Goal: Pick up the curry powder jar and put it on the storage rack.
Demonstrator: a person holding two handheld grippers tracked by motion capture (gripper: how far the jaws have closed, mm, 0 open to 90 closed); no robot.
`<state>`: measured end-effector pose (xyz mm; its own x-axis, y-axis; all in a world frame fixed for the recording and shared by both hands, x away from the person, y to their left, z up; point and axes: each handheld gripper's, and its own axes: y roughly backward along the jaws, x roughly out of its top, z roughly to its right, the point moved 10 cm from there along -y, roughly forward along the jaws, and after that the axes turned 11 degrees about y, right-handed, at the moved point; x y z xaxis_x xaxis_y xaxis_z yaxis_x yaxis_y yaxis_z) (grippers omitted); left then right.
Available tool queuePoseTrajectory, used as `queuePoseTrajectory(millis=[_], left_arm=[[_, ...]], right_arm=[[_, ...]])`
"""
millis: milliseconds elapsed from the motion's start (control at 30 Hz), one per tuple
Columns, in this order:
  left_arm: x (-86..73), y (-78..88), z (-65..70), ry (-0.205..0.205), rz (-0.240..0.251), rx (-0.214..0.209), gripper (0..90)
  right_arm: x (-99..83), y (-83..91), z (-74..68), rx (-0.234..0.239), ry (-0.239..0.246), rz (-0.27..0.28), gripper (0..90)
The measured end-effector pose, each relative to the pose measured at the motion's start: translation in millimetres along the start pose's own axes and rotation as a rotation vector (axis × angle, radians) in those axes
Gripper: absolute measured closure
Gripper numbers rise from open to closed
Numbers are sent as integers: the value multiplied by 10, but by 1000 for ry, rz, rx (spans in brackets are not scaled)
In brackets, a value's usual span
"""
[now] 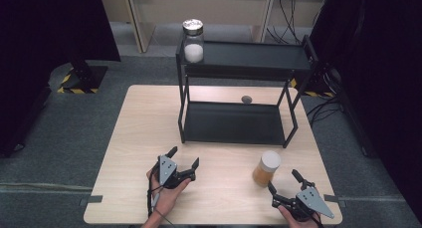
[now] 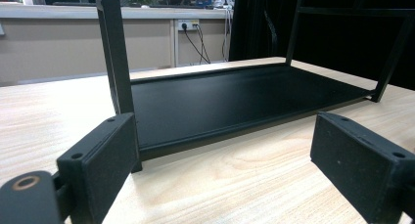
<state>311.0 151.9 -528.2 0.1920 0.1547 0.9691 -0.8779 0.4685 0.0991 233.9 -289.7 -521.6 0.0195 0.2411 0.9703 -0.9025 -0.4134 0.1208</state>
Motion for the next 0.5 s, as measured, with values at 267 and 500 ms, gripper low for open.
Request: queuePoseTrajectory(millis=[267,500], left_arm=[[5,-4,-1,-3,-6,-2,97],[5,-7,3,-6,-8,-3,98]], right_arm=[[145,-7,-25,29,8,40,63],[276,-143,-57,63,18,36,94]])
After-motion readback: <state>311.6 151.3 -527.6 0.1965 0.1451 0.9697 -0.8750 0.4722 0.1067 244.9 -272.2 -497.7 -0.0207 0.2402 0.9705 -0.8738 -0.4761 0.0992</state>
